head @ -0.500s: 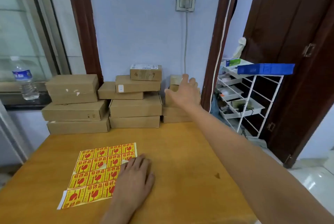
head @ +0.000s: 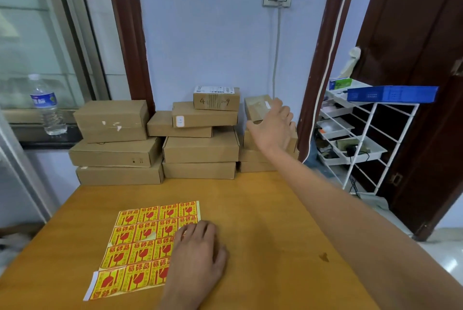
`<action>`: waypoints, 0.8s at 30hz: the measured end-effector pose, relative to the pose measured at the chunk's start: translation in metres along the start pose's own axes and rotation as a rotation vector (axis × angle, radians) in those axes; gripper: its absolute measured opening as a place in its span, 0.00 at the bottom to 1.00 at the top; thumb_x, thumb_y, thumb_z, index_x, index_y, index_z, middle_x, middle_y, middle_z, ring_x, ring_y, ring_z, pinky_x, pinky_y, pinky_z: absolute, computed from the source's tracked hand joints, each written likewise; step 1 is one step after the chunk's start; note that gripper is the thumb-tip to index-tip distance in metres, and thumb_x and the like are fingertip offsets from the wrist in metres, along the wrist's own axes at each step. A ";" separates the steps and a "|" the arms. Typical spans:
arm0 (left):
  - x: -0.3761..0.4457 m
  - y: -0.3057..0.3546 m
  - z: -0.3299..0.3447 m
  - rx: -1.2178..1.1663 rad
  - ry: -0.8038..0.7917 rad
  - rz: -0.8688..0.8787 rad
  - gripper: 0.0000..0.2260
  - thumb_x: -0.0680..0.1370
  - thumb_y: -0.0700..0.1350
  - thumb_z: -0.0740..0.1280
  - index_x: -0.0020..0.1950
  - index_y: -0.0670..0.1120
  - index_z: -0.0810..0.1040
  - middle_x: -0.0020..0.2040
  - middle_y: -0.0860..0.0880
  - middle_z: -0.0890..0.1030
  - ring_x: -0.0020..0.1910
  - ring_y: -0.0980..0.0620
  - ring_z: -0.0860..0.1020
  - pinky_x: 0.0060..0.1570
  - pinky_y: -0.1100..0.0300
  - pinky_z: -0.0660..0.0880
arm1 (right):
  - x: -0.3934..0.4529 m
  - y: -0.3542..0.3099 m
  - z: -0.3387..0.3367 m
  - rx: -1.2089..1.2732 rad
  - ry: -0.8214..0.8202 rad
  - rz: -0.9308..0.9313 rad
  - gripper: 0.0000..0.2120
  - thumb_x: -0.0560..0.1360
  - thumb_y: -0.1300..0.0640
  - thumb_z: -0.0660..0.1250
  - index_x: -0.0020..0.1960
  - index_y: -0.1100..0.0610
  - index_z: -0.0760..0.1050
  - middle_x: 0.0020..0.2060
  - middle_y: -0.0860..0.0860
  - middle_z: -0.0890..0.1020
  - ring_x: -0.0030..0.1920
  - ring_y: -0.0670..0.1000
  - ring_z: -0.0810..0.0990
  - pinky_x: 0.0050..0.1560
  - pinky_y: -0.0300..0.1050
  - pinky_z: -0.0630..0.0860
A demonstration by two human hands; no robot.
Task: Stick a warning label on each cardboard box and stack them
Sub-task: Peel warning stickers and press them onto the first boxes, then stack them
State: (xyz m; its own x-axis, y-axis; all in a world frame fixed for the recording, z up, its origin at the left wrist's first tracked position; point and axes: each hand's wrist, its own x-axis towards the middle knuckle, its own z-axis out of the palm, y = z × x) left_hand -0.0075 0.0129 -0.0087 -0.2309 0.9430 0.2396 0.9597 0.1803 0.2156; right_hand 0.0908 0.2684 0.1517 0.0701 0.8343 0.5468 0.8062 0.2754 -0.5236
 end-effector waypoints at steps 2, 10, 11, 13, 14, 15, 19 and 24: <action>0.000 -0.001 0.002 -0.002 -0.003 -0.015 0.19 0.78 0.61 0.54 0.63 0.57 0.75 0.62 0.58 0.76 0.63 0.56 0.74 0.73 0.52 0.62 | -0.036 0.004 -0.021 0.145 -0.011 -0.087 0.41 0.70 0.40 0.75 0.76 0.51 0.62 0.66 0.54 0.73 0.67 0.55 0.71 0.70 0.52 0.67; -0.008 0.000 -0.002 -0.038 0.099 0.055 0.13 0.78 0.55 0.58 0.58 0.54 0.75 0.58 0.55 0.76 0.56 0.54 0.78 0.75 0.48 0.60 | -0.175 0.059 -0.086 0.507 -0.347 -0.105 0.36 0.65 0.45 0.75 0.68 0.36 0.62 0.63 0.40 0.71 0.65 0.45 0.72 0.63 0.48 0.76; -0.011 -0.001 -0.006 -0.076 0.135 0.045 0.12 0.78 0.53 0.59 0.58 0.54 0.75 0.58 0.56 0.76 0.56 0.55 0.78 0.74 0.50 0.60 | -0.184 0.071 -0.090 0.514 -0.441 -0.087 0.36 0.65 0.47 0.75 0.67 0.34 0.62 0.64 0.40 0.71 0.65 0.44 0.72 0.62 0.48 0.78; -0.016 -0.011 -0.019 -0.161 0.213 0.002 0.09 0.79 0.50 0.60 0.56 0.54 0.77 0.55 0.57 0.78 0.55 0.55 0.77 0.69 0.53 0.65 | -0.197 0.094 -0.096 0.449 -0.639 -0.121 0.38 0.68 0.54 0.78 0.69 0.34 0.61 0.67 0.40 0.70 0.66 0.42 0.72 0.63 0.48 0.80; -0.019 -0.020 -0.027 -0.191 0.239 -0.013 0.07 0.80 0.49 0.62 0.54 0.53 0.78 0.52 0.56 0.78 0.53 0.54 0.77 0.66 0.53 0.68 | -0.201 0.106 -0.099 0.412 -0.747 -0.157 0.39 0.70 0.57 0.78 0.70 0.35 0.60 0.69 0.40 0.69 0.66 0.40 0.71 0.66 0.47 0.78; -0.022 -0.031 -0.035 -0.208 0.251 -0.021 0.06 0.81 0.47 0.63 0.53 0.53 0.79 0.51 0.56 0.79 0.50 0.52 0.78 0.61 0.52 0.71 | -0.205 0.114 -0.103 0.384 -0.849 -0.189 0.40 0.71 0.59 0.78 0.72 0.36 0.60 0.69 0.38 0.69 0.67 0.39 0.71 0.67 0.45 0.77; -0.043 -0.074 -0.050 -0.120 0.106 0.020 0.13 0.81 0.53 0.60 0.62 0.55 0.77 0.64 0.55 0.77 0.62 0.50 0.76 0.60 0.50 0.73 | -0.211 0.123 -0.108 0.276 -0.990 -0.335 0.35 0.75 0.60 0.75 0.72 0.37 0.61 0.68 0.34 0.65 0.67 0.32 0.66 0.63 0.35 0.73; -0.070 -0.093 -0.031 0.034 -0.094 0.065 0.25 0.80 0.63 0.45 0.75 0.60 0.66 0.78 0.58 0.64 0.78 0.53 0.60 0.76 0.50 0.57 | -0.202 0.111 -0.101 0.021 -0.916 -0.595 0.36 0.74 0.58 0.72 0.75 0.37 0.60 0.73 0.35 0.58 0.73 0.41 0.59 0.72 0.49 0.70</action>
State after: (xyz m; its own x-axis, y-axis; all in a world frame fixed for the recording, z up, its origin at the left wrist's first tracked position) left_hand -0.0851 -0.0789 -0.0164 -0.1532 0.9748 0.1623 0.9774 0.1253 0.1702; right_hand 0.2257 0.0824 0.0491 -0.7985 0.6014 0.0272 0.5553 0.7533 -0.3524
